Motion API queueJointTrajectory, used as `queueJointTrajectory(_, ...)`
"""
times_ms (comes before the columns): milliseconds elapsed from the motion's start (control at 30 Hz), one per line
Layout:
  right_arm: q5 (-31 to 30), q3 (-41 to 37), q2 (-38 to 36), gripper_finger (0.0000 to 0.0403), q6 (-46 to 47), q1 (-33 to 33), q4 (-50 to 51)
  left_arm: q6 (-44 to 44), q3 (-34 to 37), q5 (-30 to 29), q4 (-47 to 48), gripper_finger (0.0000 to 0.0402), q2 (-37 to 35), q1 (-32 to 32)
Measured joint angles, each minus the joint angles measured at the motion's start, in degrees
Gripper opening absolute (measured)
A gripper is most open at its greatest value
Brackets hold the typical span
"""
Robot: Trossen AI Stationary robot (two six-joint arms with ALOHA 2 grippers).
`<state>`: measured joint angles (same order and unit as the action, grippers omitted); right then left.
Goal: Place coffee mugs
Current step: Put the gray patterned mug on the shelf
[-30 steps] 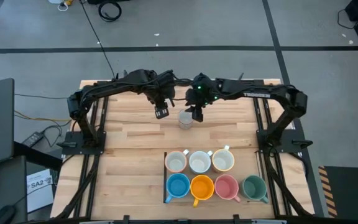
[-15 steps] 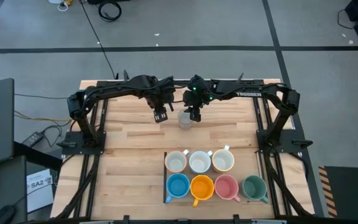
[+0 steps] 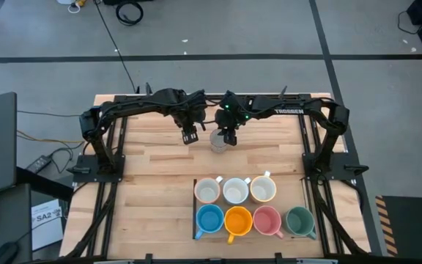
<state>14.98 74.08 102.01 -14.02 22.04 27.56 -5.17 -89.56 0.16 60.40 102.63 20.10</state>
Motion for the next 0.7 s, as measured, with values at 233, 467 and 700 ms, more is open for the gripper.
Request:
queueJointTrajectory(233, -0.28, 0.0, 0.01, 0.0105, -0.11, 0.0, 2.09, 0.0, 0.0, -0.02, -0.15, 0.0156, 0.02, 0.0)
queueJointTrajectory(467, -0.31, -0.04, 0.01, 0.0057, -0.11, 0.0, 2.83, 0.02, 0.0, -0.02, -0.2, 0.0156, 0.02, 0.0)
queueJointTrajectory(700, -0.26, -0.04, 0.01, 0.0019, -0.06, 0.0, 2.81, 0.02, 0.0, 0.0, -0.25, 0.0156, 0.02, 0.0)
